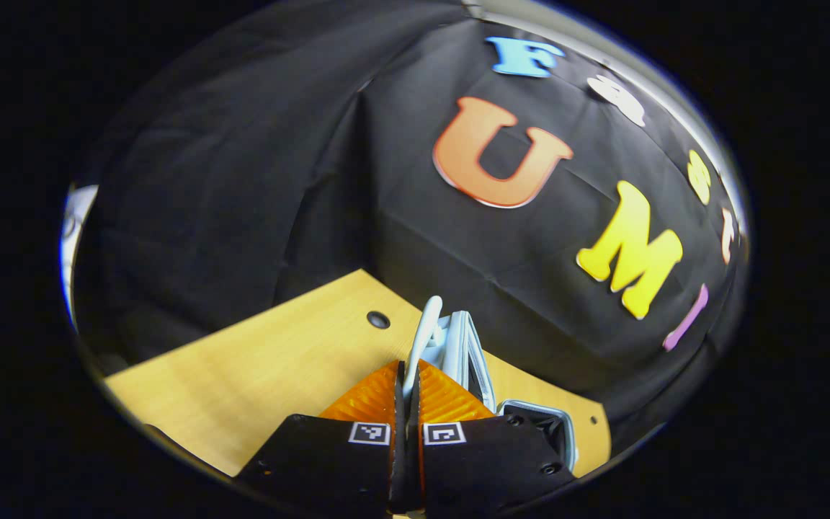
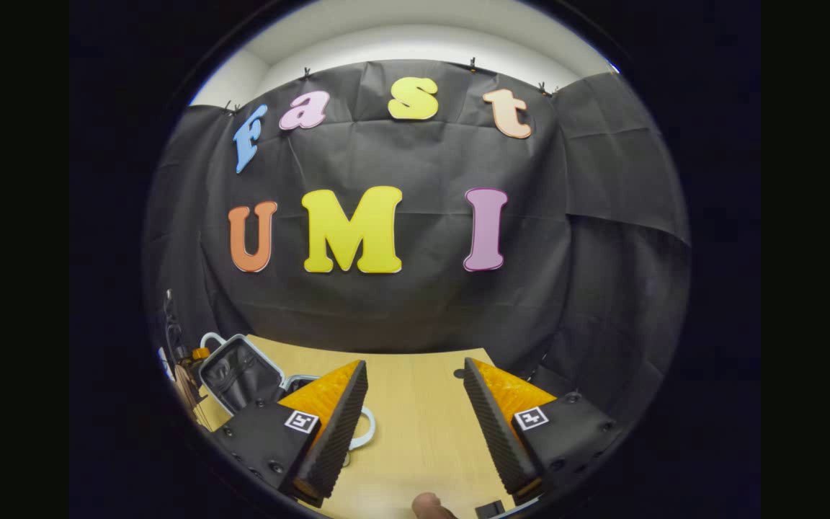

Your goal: First open the suitcase, pack the skin care products into it, and then close the suitcase.

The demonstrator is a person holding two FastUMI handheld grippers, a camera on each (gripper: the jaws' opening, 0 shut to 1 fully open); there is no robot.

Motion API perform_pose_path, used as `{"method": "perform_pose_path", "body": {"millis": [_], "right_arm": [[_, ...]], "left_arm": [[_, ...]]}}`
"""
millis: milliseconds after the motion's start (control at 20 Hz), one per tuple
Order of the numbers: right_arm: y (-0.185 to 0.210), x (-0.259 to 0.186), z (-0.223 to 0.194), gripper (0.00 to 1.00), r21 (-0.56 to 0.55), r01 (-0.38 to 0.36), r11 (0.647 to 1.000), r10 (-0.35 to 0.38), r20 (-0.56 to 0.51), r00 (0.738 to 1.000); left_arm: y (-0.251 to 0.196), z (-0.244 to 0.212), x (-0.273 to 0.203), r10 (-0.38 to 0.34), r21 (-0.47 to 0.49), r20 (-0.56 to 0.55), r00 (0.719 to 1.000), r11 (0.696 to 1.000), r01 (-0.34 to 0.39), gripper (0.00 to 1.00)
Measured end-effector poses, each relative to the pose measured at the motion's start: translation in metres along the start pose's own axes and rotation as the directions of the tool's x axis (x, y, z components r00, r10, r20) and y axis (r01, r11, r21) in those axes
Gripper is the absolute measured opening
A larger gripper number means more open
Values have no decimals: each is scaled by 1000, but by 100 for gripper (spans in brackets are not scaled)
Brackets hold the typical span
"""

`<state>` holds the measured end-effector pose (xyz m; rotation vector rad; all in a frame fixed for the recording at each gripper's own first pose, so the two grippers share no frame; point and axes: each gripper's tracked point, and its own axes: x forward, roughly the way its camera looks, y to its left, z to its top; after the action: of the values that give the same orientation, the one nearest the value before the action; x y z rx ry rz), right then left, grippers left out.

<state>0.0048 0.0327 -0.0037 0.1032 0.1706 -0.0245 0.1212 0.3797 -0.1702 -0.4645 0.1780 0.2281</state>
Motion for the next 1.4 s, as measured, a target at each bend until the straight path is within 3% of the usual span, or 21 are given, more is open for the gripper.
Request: {"method": "perform_pose_path", "body": {"millis": [200, 400, 550, 700, 850, 950, 1400], "right_arm": [[-36, 6, -2, 80, 20, -21, 1000, 22, -8, 1000], [-65, 13, -2, 80, 1, -41, 999, 41, -5, 999], [-80, 17, -5, 80, -21, -67, 998, 67, -9, 998], [-90, 21, -10, 80, -24, -96, 995, 96, -27, 995], [-99, 24, -23, 80, -28, -122, 992, 120, -63, 991], [-108, 23, -29, 80, -42, -130, 991, 127, -71, 989], [-169, 19, -76, 80, -55, -84, 995, 75, -146, 986]], "left_arm": [[-61, 18, -22, 1, 217, 67, 998, 976, -16, 3], [-119, 15, -44, 4, 358, 120, 993, 932, -47, 3], [-176, -4, -57, -50, 457, 133, 990, 889, -17, 2], [-236, -37, -62, -60, 532, 114, 992, 847, -10, 3], [-279, -74, -63, -59, 563, 80, 995, 826, 4, 3], [-300, -105, -61, -60, 617, 44, 997, 787, 20, 3], [-340, -221, -45, -8, 774, -50, 999, 631, 44, 3]]}}
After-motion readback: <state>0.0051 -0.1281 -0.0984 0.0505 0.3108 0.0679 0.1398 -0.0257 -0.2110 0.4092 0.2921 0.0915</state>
